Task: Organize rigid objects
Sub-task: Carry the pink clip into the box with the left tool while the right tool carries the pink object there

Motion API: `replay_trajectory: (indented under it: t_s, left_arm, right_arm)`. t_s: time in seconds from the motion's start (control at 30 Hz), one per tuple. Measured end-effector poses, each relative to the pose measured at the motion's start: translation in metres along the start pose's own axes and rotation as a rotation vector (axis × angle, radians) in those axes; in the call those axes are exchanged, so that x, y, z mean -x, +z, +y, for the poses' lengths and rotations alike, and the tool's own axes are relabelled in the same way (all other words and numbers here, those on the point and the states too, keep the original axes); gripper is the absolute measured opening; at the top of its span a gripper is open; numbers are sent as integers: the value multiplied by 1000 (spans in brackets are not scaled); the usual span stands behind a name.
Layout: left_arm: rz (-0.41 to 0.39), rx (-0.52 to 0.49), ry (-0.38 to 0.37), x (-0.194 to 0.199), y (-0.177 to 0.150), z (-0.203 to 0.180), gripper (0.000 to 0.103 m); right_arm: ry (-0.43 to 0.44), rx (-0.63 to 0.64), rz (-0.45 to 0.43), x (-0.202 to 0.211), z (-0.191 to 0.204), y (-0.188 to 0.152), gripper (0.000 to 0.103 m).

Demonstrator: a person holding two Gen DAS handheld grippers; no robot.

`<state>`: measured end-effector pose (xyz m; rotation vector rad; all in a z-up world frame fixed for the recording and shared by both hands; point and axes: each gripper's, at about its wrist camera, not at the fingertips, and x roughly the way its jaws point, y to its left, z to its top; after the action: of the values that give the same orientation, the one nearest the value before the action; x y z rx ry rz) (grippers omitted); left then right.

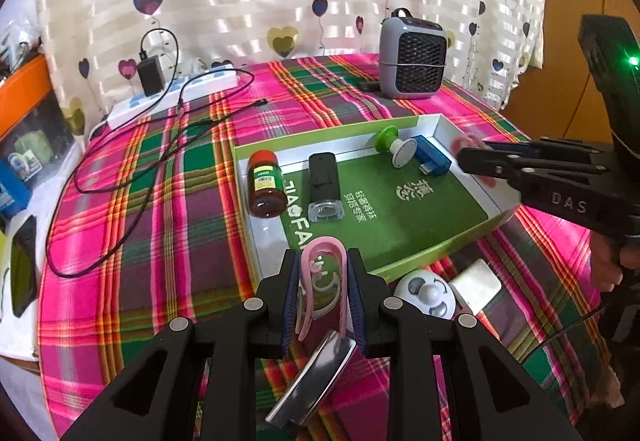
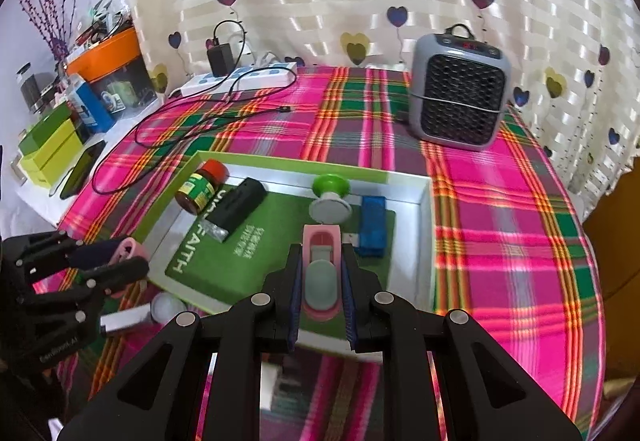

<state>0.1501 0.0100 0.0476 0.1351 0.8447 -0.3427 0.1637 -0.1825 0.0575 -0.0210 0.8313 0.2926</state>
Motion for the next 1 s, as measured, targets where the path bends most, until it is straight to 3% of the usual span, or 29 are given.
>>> replay_trajectory:
  t_s: [0.47,1.0]
  left_arm:
    - [13,11,-19,-19,7,0,22]
    - [52,8,-25,-44,12,1,22]
  right_arm:
    - [69,17,50,-40,14,31,18]
    - [61,7,132,-90,16,43,18]
